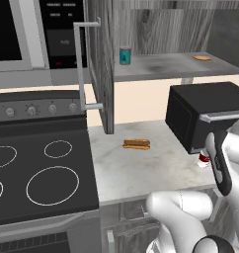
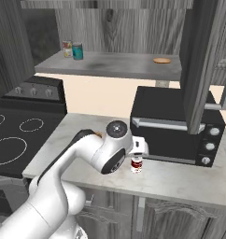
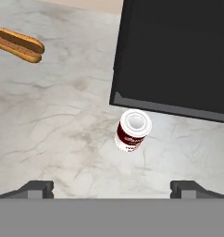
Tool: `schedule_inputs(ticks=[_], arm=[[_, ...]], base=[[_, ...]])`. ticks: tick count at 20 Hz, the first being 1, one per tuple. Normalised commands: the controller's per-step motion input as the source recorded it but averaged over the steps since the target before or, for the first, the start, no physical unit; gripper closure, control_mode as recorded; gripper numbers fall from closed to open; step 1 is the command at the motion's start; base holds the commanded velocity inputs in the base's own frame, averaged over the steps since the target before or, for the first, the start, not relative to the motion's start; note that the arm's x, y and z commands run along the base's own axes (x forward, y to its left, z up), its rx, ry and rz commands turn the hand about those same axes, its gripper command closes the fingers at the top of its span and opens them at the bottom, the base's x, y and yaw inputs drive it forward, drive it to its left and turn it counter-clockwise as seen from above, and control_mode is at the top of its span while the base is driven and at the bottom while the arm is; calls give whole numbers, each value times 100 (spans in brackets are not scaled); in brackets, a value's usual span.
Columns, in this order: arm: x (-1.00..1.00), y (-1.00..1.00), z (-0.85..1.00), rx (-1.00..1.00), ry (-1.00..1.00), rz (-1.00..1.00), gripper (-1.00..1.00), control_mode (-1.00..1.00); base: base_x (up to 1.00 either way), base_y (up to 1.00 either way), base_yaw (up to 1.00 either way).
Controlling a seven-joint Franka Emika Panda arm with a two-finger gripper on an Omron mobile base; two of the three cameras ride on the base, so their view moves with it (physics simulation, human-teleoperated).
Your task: Pick the cans from the counter and place them in their designated side in the cabinet.
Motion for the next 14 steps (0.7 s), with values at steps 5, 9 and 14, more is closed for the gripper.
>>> schedule_inputs(ticks=[5,9,14], arm=[[13,-3,-10,0,0,0,-100,-100],[11,-6,-9,0,0,0,-100,-100],[8,-8,-11,0,0,0,-100,-100]], base=[[0,0,0],[0,0,0],[0,0,0]])
